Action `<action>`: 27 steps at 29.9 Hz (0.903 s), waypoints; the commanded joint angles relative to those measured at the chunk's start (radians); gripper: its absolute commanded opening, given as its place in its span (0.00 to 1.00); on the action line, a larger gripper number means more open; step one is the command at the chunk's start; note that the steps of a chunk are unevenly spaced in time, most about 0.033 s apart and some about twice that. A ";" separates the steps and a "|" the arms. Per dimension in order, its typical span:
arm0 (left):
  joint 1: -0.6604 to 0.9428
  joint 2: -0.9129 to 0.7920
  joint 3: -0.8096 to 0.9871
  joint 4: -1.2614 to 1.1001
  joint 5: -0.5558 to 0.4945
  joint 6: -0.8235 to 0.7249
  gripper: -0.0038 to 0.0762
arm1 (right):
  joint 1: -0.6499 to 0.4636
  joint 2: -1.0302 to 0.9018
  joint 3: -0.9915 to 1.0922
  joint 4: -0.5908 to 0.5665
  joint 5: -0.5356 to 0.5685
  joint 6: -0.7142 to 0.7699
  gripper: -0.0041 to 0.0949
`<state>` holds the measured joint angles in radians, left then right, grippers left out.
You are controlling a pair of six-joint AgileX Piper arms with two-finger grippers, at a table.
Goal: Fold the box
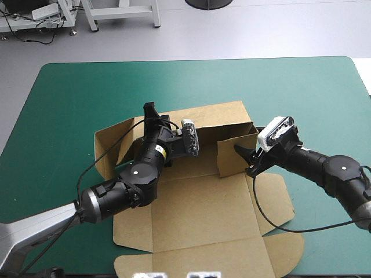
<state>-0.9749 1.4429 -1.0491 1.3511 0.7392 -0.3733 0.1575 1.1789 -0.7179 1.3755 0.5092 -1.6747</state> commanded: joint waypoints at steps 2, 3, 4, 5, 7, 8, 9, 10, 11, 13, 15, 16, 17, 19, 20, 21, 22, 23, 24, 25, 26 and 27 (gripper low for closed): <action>-0.008 -0.037 -0.035 0.017 -0.026 -0.019 0.04 | 0.000 -0.014 -0.035 0.067 -0.004 0.012 0.72; -0.008 -0.037 -0.035 0.017 -0.026 -0.019 0.04 | 0.000 -0.014 -0.035 0.080 0.029 0.012 0.72; -0.008 -0.034 -0.035 0.017 -0.029 -0.019 0.04 | 0.000 -0.014 -0.035 0.093 0.050 0.010 0.72; -0.008 -0.034 -0.035 0.014 -0.034 -0.019 0.04 | 0.000 -0.014 -0.035 0.098 0.053 0.005 0.72; -0.008 -0.032 -0.035 -0.004 -0.049 -0.014 0.04 | 0.000 -0.012 -0.035 0.112 0.033 -0.012 0.72; -0.008 -0.028 -0.035 -0.014 -0.051 0.000 0.04 | 0.000 -0.012 -0.035 0.123 0.022 -0.022 0.72; -0.010 -0.026 -0.035 -0.018 -0.051 0.007 0.04 | 0.000 -0.012 -0.035 0.137 0.014 -0.038 0.72; -0.014 -0.021 -0.035 -0.018 -0.051 0.007 0.04 | 0.000 -0.012 -0.035 0.141 0.009 -0.042 0.72; -0.019 -0.019 -0.035 -0.010 -0.049 0.007 0.04 | 0.000 -0.012 -0.035 0.144 0.004 -0.042 0.71; -0.028 -0.016 -0.035 -0.009 -0.049 0.023 0.04 | 0.000 -0.012 -0.035 0.144 -0.004 -0.039 0.67; -0.034 -0.016 -0.035 -0.009 -0.052 0.025 0.04 | 0.000 -0.012 -0.035 0.144 -0.002 -0.039 0.59; -0.035 -0.016 -0.035 -0.009 -0.050 0.025 0.04 | 0.000 -0.012 -0.035 0.142 0.000 -0.039 0.56; -0.035 -0.016 -0.035 -0.011 -0.044 0.025 0.04 | 0.000 -0.012 -0.035 0.140 0.006 -0.039 0.52; -0.035 -0.016 -0.035 -0.016 -0.034 0.025 0.04 | 0.000 -0.012 -0.035 0.134 0.026 -0.039 0.44; -0.035 -0.016 -0.035 -0.016 -0.024 0.027 0.04 | 0.000 -0.012 -0.035 0.126 0.037 -0.039 0.41; -0.035 -0.016 -0.035 -0.016 -0.015 0.029 0.04 | 0.000 -0.012 -0.035 0.115 0.044 -0.034 0.37; -0.035 -0.016 -0.035 -0.016 -0.009 0.029 0.04 | 0.000 -0.012 -0.035 0.109 0.048 -0.029 0.35; -0.035 -0.016 -0.035 -0.014 -0.005 0.029 0.04 | 0.000 -0.012 -0.035 0.107 0.048 -0.028 0.33; -0.035 -0.016 -0.035 -0.014 -0.005 0.029 0.04 | 0.000 -0.012 -0.033 0.105 0.048 -0.028 0.32; -0.035 -0.016 -0.035 -0.014 -0.005 0.029 0.04 | 0.000 -0.012 -0.033 0.105 0.050 -0.022 0.32; -0.035 -0.016 -0.035 -0.014 -0.005 0.029 0.04 | 0.000 -0.012 -0.033 0.105 0.050 -0.010 0.32; -0.035 -0.016 -0.035 -0.014 -0.008 0.029 0.04 | 0.000 -0.012 -0.033 0.101 0.053 0.009 0.32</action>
<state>-0.9978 1.4581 -1.0545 1.3155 0.7492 -0.3302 0.1564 1.1855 -0.7179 1.4419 0.5085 -1.6905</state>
